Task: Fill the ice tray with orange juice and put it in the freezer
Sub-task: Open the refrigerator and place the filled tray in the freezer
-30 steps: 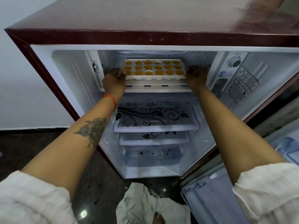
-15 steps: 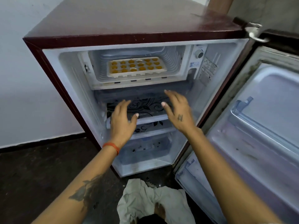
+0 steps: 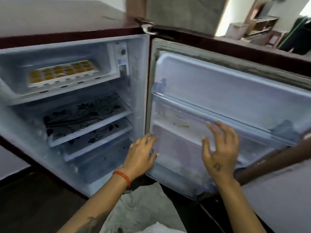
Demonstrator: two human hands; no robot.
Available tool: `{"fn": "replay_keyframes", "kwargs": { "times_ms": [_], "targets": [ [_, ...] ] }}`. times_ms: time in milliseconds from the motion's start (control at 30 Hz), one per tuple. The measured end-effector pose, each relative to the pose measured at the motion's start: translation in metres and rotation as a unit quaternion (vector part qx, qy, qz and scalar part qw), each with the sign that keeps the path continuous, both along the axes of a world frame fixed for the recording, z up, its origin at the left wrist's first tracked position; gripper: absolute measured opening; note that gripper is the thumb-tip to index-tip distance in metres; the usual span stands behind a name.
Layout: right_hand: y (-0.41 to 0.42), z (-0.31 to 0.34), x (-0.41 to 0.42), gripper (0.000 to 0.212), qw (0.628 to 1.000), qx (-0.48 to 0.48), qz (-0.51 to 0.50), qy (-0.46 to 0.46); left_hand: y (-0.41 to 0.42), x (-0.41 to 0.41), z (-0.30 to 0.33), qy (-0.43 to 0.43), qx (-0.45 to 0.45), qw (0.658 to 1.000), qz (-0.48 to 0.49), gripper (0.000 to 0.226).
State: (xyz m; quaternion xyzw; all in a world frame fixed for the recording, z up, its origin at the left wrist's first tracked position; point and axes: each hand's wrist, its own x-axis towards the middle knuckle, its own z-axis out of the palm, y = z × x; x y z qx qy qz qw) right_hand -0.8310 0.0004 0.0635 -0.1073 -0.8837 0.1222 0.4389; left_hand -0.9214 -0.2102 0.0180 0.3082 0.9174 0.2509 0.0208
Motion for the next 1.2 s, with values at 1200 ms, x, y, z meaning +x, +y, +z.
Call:
{"fn": "replay_keyframes", "kwargs": {
  "times_ms": [1200],
  "targets": [
    [-0.119, 0.045, 0.185, 0.032, 0.975, -0.018, 0.189, -0.116, -0.022, 0.128, 0.056, 0.090, 0.115, 0.989, -0.026, 0.040]
  ]
}}
